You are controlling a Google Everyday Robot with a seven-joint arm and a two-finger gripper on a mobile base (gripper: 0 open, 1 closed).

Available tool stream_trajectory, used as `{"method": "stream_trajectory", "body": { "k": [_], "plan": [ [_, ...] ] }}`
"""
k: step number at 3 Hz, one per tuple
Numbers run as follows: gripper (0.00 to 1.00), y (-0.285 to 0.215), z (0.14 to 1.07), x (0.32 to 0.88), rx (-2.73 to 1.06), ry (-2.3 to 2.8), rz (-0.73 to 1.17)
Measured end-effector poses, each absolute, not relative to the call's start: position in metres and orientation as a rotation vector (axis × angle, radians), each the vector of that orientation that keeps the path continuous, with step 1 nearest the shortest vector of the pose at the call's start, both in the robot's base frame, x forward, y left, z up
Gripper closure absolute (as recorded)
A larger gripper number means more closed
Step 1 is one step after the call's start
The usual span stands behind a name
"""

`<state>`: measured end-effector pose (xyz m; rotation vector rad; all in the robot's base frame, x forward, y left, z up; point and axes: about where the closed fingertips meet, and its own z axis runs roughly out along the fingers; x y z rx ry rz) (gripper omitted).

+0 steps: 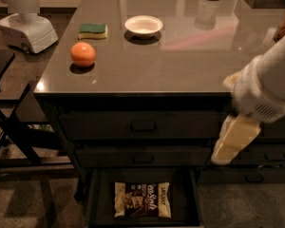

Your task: Pick brown chip bag from bottom drawer and place on counter

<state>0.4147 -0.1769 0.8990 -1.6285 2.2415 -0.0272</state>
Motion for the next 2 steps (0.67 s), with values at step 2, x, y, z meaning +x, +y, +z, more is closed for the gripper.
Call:
{"method": "stream_trajectory", "body": {
  "k": [2],
  "plan": [
    [0.0, -0.1605, 0.7996, 0.3972, -1.62, 2.345, 0.046]
  ]
}}
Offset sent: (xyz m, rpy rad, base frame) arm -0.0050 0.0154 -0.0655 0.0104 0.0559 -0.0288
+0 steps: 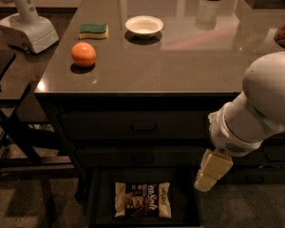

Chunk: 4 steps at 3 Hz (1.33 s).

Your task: Pick brown chip bag from bottom drawer and place on counter

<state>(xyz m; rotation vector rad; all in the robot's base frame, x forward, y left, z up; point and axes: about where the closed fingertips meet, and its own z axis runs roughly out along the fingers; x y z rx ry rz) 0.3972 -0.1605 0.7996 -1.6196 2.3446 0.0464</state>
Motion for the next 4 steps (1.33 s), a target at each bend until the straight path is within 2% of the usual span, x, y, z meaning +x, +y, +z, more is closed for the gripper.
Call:
{"method": "stream_trajectory", "body": {
  "k": [1, 3, 4],
  "plan": [
    [0.0, -0.149, 0.766, 0.398, -1.631, 2.343, 0.112],
    [0.0, -0.119, 0.635, 0.423, -1.606, 2.347, 0.228],
    [0.0, -0.119, 0.635, 0.423, -1.606, 2.347, 0.228]
  ]
}}
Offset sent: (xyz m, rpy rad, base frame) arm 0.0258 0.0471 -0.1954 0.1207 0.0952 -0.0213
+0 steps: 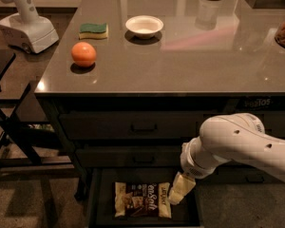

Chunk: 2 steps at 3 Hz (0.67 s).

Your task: Pick brown chip bag from bottom drawer and place on counter

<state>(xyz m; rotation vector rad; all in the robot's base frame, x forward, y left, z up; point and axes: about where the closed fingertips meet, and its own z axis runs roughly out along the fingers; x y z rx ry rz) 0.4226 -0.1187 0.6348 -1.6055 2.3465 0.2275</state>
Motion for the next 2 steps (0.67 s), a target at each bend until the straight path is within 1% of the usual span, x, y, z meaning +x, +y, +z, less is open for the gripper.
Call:
{"method": "stream_trajectory", "body": {
  "k": [1, 2],
  "plan": [
    [0.0, -0.112, 0.62, 0.422, -1.578, 2.346, 0.288],
    [0.0, -0.087, 0.567, 0.418, -1.529, 2.361, 0.411]
  ]
}}
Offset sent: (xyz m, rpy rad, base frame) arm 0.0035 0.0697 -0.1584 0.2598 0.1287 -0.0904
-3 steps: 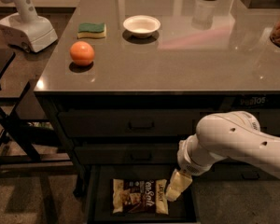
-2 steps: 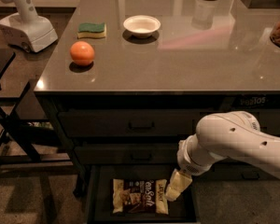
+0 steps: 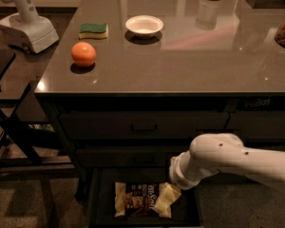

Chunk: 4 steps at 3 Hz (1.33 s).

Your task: Pick brown chip bag from bottom drawer and place on counter

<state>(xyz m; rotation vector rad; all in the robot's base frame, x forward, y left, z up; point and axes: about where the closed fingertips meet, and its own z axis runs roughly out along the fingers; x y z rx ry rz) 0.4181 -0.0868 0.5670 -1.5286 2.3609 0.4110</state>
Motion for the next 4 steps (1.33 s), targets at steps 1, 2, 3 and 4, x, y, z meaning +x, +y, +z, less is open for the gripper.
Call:
{"method": "stream_trajectory", "body": {
  "k": [1, 2, 3, 4],
  "plan": [
    [0.0, -0.067, 0.506, 0.428, -1.457, 2.358, 0.513],
    [0.0, -0.051, 0.447, 0.43, -1.415, 2.371, 0.636],
    [0.0, -0.051, 0.447, 0.43, -1.415, 2.371, 0.637],
    [0.0, -0.046, 0.409, 0.424, -1.374, 2.377, 0.69]
  ]
}}
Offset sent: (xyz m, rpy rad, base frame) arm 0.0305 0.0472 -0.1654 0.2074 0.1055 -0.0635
